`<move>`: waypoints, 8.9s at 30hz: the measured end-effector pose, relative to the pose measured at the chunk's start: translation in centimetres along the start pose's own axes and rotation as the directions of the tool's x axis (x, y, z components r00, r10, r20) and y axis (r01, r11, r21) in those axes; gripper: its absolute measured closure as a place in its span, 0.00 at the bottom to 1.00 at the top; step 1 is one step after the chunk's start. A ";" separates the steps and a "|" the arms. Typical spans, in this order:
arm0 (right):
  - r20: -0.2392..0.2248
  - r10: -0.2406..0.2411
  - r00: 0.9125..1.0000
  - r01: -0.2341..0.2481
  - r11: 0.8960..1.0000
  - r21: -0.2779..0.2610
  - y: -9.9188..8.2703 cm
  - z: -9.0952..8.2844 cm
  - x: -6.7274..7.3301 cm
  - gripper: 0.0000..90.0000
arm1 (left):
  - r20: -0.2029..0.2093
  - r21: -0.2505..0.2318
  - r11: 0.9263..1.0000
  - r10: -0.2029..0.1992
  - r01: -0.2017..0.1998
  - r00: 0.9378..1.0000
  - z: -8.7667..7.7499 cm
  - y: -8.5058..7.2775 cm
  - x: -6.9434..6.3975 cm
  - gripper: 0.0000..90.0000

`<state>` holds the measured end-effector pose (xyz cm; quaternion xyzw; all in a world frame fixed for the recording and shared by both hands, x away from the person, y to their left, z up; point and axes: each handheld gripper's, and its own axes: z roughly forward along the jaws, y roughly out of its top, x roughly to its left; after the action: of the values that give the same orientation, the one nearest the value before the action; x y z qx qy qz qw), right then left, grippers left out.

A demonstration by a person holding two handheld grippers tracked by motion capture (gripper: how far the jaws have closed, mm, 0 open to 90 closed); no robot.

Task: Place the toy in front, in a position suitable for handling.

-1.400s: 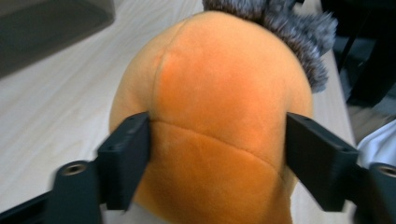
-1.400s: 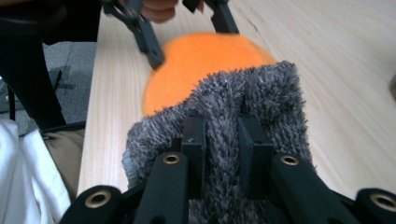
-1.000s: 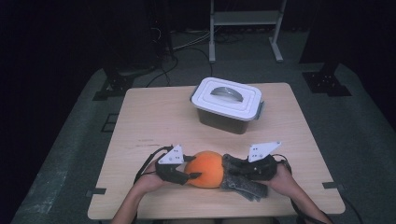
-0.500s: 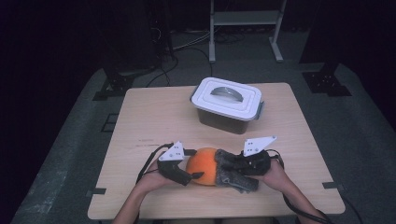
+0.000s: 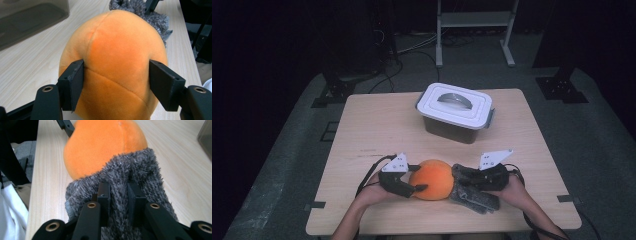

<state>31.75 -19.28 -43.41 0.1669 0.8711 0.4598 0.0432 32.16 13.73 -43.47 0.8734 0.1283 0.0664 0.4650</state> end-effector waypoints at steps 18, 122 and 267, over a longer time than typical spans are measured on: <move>-0.041 -0.014 0.999 0.013 1.000 -0.014 0.2 0.4 0.8 0.83 | -0.013 0.033 0.999 0.015 -0.015 1.000 0.3 0.9 -0.9 0.24; -0.032 -0.063 0.998 0.061 0.997 -0.046 2.5 -0.1 1.8 0.84 | -0.009 -0.018 0.995 0.099 -0.099 0.995 0.7 1.3 -2.3 0.40; -0.043 0.076 0.996 -0.075 0.997 0.013 1.0 0.2 -1.8 0.84 | 0.111 -0.012 0.981 0.195 -0.195 0.974 0.4 1.0 -2.6 0.38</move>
<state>33.78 -19.18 -42.85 0.1898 0.8676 0.4595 0.0059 29.88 12.13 -42.83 0.8840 0.0157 0.0627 0.4630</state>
